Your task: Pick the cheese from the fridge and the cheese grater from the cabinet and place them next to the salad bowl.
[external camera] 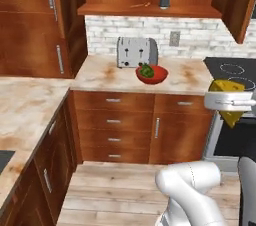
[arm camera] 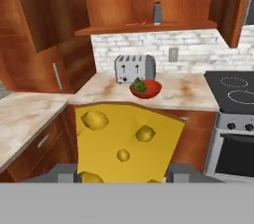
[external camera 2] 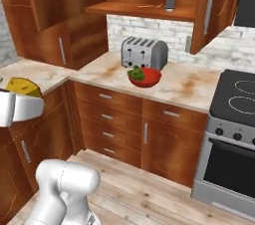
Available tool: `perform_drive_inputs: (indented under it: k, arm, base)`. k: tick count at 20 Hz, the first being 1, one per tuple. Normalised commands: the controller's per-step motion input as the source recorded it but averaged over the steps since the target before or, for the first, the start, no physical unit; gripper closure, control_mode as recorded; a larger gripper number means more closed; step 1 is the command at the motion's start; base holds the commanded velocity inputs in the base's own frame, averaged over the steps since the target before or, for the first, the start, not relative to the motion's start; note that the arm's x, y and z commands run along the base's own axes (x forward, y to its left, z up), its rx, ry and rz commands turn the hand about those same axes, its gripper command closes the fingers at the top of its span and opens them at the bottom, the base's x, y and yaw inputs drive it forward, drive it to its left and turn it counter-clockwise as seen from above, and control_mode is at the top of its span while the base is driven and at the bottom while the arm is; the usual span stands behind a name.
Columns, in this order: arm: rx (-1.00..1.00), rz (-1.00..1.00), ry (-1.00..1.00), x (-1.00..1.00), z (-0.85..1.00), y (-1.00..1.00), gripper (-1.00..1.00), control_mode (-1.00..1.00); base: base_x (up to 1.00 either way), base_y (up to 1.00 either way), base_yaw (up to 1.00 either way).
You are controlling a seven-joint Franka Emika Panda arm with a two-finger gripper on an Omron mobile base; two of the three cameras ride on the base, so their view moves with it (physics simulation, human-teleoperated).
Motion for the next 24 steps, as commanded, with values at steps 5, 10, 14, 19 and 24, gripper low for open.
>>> perform_drive_inputs:
  k: [5, 10, 14, 19, 24]
  arm:
    - [0.00, 0.00, 0.00, 0.00, 0.00, 0.00, 1.00, 1.00]
    - [0.00, 0.00, 0.00, 0.00, 0.00, 0.00, 1.00, 1.00]
    - [0.00, 0.00, 0.00, 0.00, 0.00, 0.00, 1.00, 1.00]
    - [0.00, 0.00, 0.00, 0.00, 0.00, 0.00, 1.00, 1.00]
    - [0.00, 0.00, 0.00, 0.00, 0.00, 0.00, 1.00, 1.00]
  base:
    - [0.99, 0.06, 0.00]
    - [0.91, -0.55, -0.01]
    - [0.89, 0.02, -0.07]
    - [0.89, -0.05, -0.10]
    - [0.72, -0.04, -0.19]
